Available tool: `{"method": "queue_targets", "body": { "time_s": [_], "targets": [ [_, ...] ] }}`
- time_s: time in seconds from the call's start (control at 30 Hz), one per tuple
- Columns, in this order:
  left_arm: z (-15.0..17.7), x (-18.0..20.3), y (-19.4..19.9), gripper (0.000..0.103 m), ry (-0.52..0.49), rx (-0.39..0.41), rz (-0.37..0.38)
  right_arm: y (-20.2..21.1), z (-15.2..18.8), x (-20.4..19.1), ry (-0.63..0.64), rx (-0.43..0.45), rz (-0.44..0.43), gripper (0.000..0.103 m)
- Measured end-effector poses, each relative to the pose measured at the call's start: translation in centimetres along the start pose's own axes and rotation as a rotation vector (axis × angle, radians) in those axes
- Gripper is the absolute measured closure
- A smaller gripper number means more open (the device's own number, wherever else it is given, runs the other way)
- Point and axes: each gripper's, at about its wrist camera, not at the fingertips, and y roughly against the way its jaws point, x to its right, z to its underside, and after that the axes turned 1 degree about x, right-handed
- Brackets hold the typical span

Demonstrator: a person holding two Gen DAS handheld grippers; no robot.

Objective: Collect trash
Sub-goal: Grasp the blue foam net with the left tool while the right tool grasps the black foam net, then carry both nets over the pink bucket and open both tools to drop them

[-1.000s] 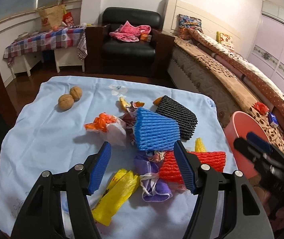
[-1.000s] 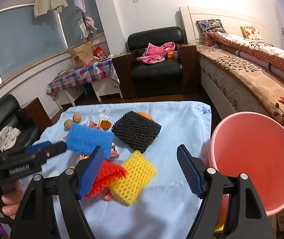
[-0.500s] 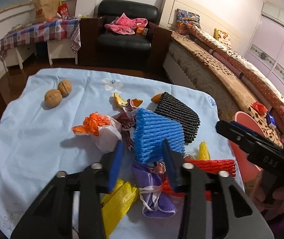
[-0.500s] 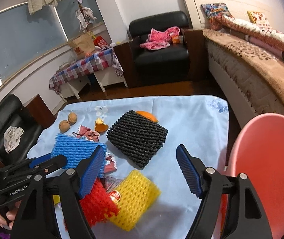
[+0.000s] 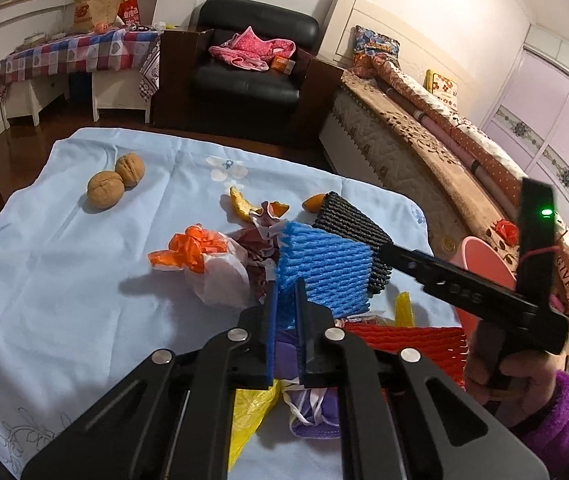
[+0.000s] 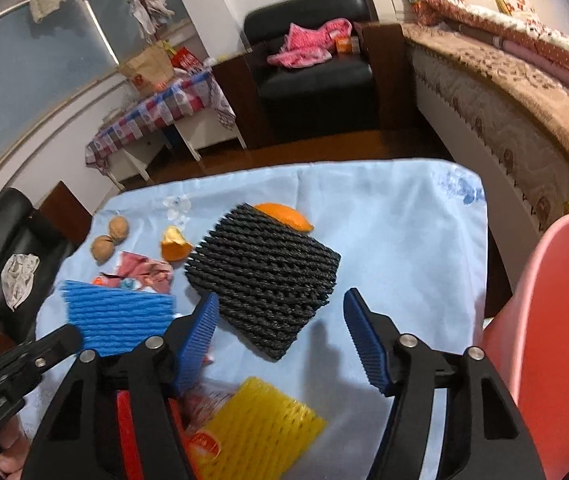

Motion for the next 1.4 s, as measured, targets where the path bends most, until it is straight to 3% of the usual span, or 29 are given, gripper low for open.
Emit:
{"method": "queue_targets", "body": {
  "time_s": [0.07, 0.13, 0.2, 0.3, 0.83, 1.13, 1.4],
  "targets": [
    [0.0, -0.2, 0.1, 0.096, 0.008, 0.001, 0.006, -0.9, -0.1, 0.3, -0.023, -0.025, -0.002, 0.047],
    [0.0, -0.2, 0.2, 0.096, 0.012, 0.001, 0.008, -1.5, -0.1, 0.6, -0.048, -0.042, -0.012, 0.06],
    [0.0, -0.2, 0.2, 0.096, 0.013, 0.001, 0.008, -1.8, 0.0, 0.9, -0.076, -0.052, -0.032, 0.08],
    [-0.1, -0.3, 0.4, 0.096, 0.016, 0.006, 0.005, -1.5, 0.3, 1.0, -0.087, -0.046, -0.055, 0.095],
    [-1.3, 2.3, 4.3, 0.096, -0.006, 0.092, 0.027, 8.7, 1.3, 0.5, -0.031, 0.169, -0.05, 0.098],
    [-2.2, 6.7, 5.2, 0.096, -0.077, 0.11, 0.079, 14.3, 2.4, 3.3, -0.084, 0.262, 0.015, 0.098],
    [-2.1, 12.0, 4.3, 0.096, -0.159, 0.08, 0.144, 18.1, 4.4, 8.4, -0.175, 0.305, 0.126, 0.098]
  ]
}}
